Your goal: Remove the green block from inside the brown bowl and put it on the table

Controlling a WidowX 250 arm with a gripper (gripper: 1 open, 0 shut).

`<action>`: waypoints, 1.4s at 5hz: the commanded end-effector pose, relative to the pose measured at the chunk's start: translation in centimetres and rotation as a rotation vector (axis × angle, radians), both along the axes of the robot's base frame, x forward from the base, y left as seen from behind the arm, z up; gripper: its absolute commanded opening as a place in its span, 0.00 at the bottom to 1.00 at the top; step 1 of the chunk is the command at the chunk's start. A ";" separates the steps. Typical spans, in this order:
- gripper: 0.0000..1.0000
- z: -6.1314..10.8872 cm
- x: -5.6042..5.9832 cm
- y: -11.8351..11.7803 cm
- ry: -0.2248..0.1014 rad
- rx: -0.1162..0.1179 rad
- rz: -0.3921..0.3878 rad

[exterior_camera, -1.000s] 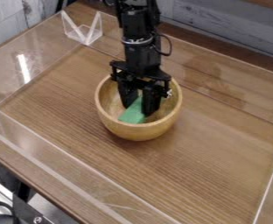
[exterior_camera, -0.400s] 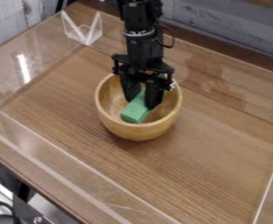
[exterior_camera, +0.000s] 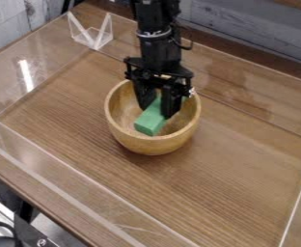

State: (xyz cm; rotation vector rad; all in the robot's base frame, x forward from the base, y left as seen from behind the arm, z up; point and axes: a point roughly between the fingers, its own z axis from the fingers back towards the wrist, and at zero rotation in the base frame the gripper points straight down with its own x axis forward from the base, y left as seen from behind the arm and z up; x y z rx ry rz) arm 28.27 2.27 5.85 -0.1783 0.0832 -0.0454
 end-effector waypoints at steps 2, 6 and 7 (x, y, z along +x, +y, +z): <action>0.00 3.1 1.5 -0.2 -0.111 0.007 -0.005; 0.00 4.3 0.4 -4.7 -0.120 -0.003 -0.082; 0.00 4.3 0.0 -6.3 -0.121 -0.008 -0.107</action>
